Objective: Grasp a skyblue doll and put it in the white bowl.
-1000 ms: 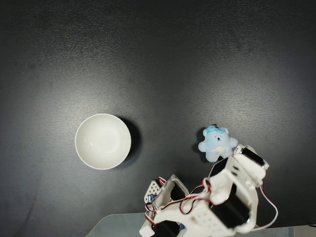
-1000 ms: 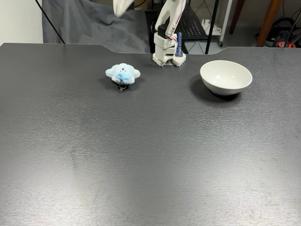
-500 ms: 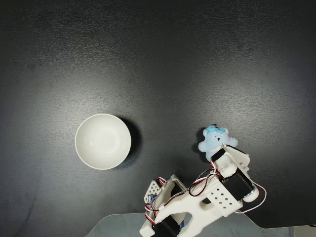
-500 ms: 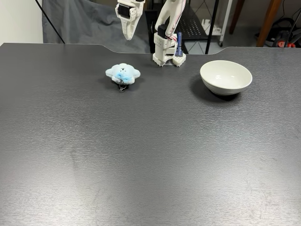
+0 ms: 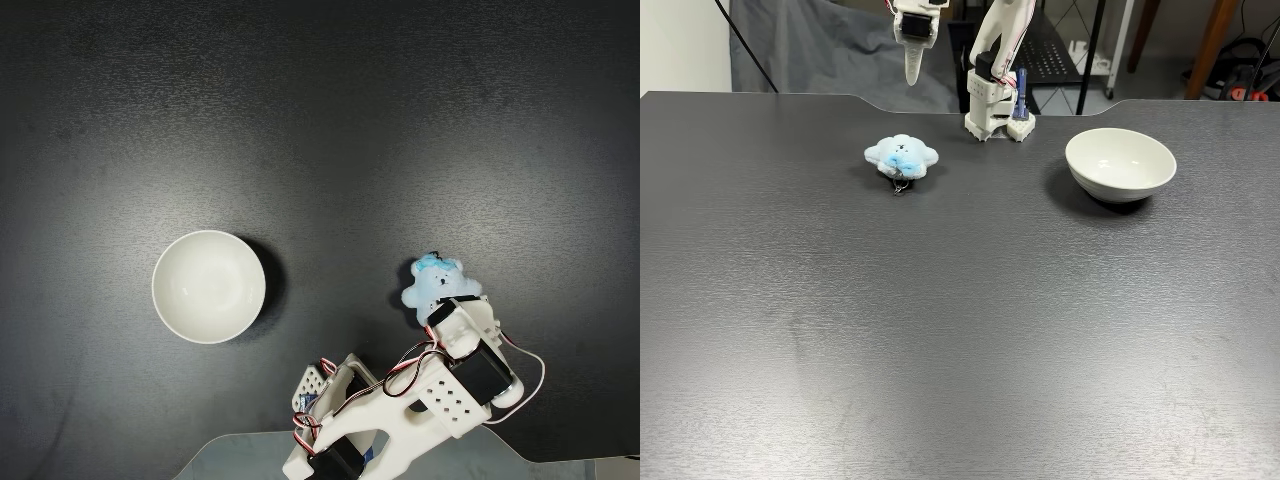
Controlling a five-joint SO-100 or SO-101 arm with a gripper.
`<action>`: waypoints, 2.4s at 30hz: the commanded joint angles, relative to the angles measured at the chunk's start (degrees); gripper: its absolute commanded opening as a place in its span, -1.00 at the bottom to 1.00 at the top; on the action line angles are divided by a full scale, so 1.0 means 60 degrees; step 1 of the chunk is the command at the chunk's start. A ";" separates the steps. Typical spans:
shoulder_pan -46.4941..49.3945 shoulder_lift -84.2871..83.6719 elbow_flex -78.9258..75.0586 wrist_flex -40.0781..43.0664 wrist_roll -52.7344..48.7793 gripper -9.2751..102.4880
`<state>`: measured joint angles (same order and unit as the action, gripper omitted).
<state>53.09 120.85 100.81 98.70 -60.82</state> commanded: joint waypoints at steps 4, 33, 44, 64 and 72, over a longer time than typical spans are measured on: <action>0.0044 -0.0015 -0.0015 0.0396 -0.1245 -0.84; 0.0337 -0.2622 -0.0996 0.0366 -0.1304 -0.06; 0.0322 -0.2769 -0.1860 0.0381 -0.1348 0.11; 0.0352 -0.4365 -0.1699 0.0366 -0.3091 0.11; 0.0366 -0.5347 -0.1699 -0.0776 -0.3120 0.11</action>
<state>54.84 88.86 93.34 96.33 -79.19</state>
